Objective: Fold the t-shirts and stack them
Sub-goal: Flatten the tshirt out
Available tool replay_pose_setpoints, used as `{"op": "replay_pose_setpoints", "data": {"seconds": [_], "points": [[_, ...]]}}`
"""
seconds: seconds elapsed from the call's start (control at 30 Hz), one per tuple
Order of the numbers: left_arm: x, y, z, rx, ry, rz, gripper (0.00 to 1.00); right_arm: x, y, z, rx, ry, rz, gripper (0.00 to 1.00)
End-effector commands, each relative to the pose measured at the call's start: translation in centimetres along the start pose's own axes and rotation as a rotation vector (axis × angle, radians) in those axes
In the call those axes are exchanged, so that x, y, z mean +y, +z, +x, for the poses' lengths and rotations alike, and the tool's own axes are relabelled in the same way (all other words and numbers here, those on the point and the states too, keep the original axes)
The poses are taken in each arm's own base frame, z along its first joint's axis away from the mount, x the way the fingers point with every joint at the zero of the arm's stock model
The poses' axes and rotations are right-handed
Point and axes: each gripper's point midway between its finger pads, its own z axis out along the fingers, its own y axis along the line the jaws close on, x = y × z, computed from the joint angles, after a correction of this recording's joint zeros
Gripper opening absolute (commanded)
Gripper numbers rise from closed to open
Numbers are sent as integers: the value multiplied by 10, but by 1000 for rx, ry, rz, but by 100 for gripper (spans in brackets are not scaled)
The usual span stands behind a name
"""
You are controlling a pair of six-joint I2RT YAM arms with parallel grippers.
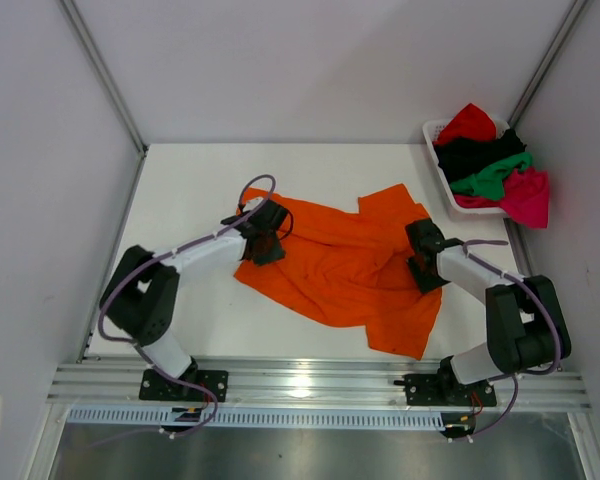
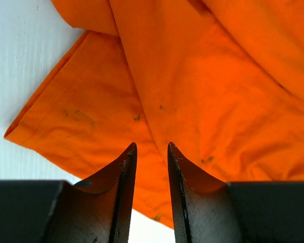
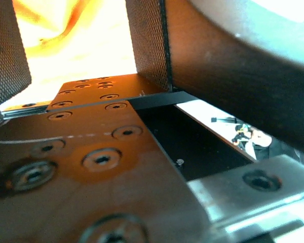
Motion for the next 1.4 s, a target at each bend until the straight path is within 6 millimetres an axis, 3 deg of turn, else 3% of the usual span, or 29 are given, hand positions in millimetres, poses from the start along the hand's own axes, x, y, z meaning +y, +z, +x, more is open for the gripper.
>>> {"op": "replay_pose_setpoints", "data": {"seconds": [0.0,0.37,0.87,1.1,1.37], "points": [[5,11,-1,48,21,-121,34,-3,-6,-7,-9,-4,-10,54],[58,19,10,109,-39,-251,35,-8,-7,-14,-15,17,-26,55],[67,26,25,172,-47,-275,35,-6,-10,-15,-7,24,-41,54],[86,11,44,189,-79,-280,34,-5,-10,-16,-1,21,-47,54],[115,-34,45,93,-137,-272,34,-5,-11,-20,0,19,-52,54]]}}
